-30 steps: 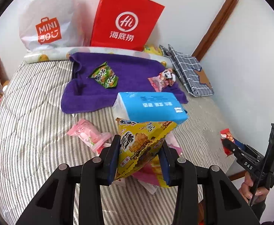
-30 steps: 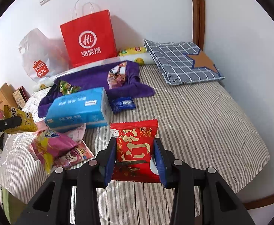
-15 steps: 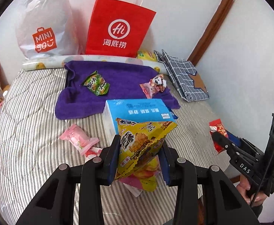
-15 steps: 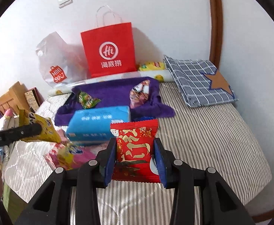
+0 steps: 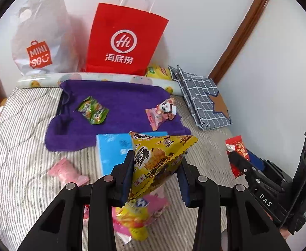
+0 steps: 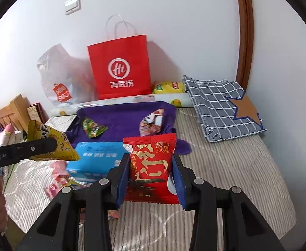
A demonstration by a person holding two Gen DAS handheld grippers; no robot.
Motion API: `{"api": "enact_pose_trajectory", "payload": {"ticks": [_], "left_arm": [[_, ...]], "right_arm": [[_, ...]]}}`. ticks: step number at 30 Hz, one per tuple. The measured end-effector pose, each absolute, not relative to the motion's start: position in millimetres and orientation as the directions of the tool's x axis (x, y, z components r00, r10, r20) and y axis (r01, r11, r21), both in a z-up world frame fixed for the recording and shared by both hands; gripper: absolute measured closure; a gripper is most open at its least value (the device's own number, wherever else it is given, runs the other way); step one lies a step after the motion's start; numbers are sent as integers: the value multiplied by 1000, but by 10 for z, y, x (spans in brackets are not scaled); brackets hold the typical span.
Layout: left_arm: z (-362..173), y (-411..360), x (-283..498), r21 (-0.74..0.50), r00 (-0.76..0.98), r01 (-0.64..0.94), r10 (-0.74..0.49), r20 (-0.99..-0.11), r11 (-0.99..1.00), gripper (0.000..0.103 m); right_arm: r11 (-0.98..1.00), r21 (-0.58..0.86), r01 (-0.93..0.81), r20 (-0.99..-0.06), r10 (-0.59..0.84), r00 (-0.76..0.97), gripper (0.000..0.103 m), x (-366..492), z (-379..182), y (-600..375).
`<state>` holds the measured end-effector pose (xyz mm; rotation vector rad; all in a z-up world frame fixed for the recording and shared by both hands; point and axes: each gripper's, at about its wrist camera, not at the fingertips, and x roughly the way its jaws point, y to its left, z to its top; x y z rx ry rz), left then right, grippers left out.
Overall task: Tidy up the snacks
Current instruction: 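Carry the yellow bag and red packet over the purple towel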
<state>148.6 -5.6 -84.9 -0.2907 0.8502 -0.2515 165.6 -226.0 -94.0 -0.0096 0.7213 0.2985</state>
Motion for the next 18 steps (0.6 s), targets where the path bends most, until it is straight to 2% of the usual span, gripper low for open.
{"api": "enact_pose_trajectory", "payload": {"ticks": [18], "left_arm": [[-858,-337,1995,-325,629,81,-301,-717,942,65]], "right_arm": [[934,123,-335,-667,328,669,66,2035,-1018,-2327]]}}
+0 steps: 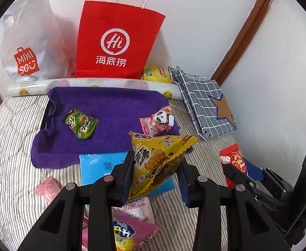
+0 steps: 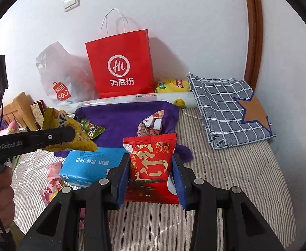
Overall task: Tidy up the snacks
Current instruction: 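Carry the yellow bag and red packet over the purple towel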
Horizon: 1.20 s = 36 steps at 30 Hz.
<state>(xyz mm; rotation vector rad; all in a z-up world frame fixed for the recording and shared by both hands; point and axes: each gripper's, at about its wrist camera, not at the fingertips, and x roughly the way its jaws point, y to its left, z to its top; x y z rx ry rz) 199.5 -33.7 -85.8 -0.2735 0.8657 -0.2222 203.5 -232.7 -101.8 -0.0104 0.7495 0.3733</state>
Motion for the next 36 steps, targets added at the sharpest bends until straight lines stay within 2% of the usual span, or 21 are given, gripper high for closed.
{"api": "enact_pose_trajectory", "payload": {"ticks": [6,20,36], "left_arm": [[-809,-355,2006,-305,642,64,-273,-716,950,65],[-728,-326,1828,-280,630,129,-297,-718,951,65],[-489,175,1706,-252,656,181,-308,-689,951,65]], "right_arm": [[928,128,-350,-662,343,667,66,2072,-1043,-2264],[950,126,-285,-635,298,712,66,1875,-915,-2231],[965,121,-235,-623,258,738,66,1848,-767,-1867]]}}
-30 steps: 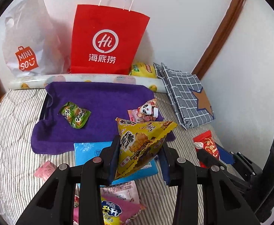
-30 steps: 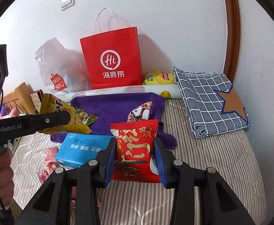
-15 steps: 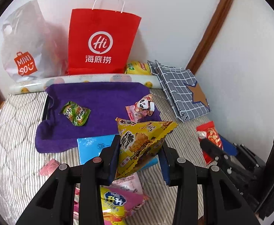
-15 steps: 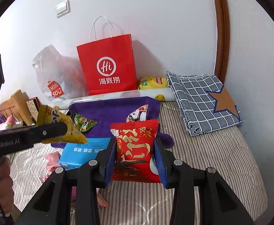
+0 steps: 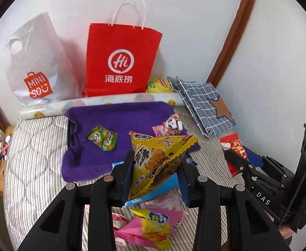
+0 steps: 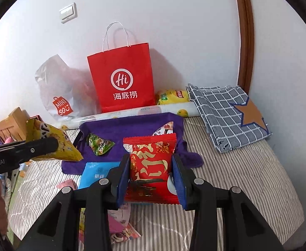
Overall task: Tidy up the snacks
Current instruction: 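Carry the yellow bag and red packet over the purple towel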
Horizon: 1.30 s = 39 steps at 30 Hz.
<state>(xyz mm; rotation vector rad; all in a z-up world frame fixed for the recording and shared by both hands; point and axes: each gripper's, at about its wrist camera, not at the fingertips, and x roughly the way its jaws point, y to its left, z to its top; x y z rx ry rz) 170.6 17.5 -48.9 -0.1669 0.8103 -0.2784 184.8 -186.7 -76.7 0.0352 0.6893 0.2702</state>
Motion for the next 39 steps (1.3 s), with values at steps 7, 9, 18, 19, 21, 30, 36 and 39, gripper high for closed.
{"api": "enact_pose_trajectory", "payload": {"ticks": [7,9,18,19,21,30,36,39], "left_arm": [[-480,267,1935,-265,654,185,-320,-686,946,65],[-489,275,2006,-256,652,188,-315,-689,948,65],[-572,468,2345,-228,650,165,-280,-706,960,65],[-594,503,2389,-229,650,158,-276,-708,961,65],[-636,563,2464,-233,648,146,-271,-712,962,65],[-772,791,2838,-239,638,102,-248,-729,966,65],[-903,784,3101,-247,612,94,-252,-749,964,65],[-1009,767,3208,-249,597,87,-251,-762,965,65]], "right_arm": [[965,94,-245,-615,249,748,66,2043,-686,-1747],[964,99,-248,-615,256,746,66,2111,-686,-1721],[963,103,-249,-634,257,729,66,2463,-829,-1628],[963,101,-249,-630,255,733,66,2500,-852,-1623],[963,101,-251,-637,256,727,66,2581,-901,-1604],[957,97,-272,-647,269,714,66,2960,-1025,-1460],[949,103,-297,-649,290,703,66,3198,-1107,-1316],[943,99,-317,-660,301,689,66,3285,-1207,-1237]]}}
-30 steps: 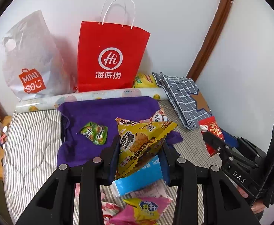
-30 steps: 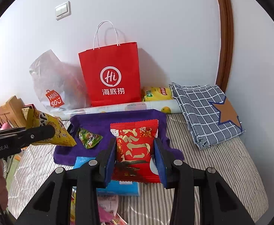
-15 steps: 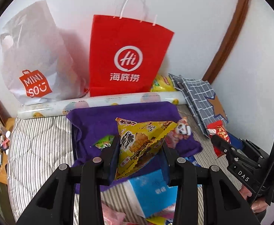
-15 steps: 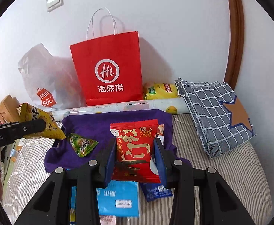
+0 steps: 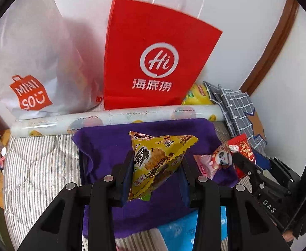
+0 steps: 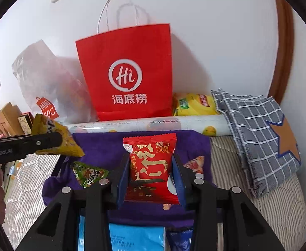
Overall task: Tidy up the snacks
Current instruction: 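Carry the yellow bag and red packet over the purple towel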
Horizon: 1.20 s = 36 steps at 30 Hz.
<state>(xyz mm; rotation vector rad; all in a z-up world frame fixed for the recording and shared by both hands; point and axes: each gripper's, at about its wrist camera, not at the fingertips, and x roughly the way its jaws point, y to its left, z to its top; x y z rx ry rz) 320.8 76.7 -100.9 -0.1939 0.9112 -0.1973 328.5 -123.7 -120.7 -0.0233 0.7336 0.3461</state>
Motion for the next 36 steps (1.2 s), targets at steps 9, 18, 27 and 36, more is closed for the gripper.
{"api": "enact_pose_trajectory", "payload": {"ticks": [9,18,27,36], "left_arm": [[-1401,871,3466,-262,539,41,-242,-807,964,65],[-1711,950,3512,-303,481,21,-275,-832,953,65],[-1714,856,3512,-267,471,32,-250,-846,963,64],[-1712,856,3519,-266,466,30,-249,-849,963,64]], "right_arm": [[927,92,-364,-710,317,629,66,3456,-1614,-1088],[922,72,-381,-741,306,598,66,3501,-1866,-1011],[932,68,-356,-754,282,594,64,3525,-1924,-1033],[928,87,-363,-744,303,595,59,3501,-1912,-1057]]}}
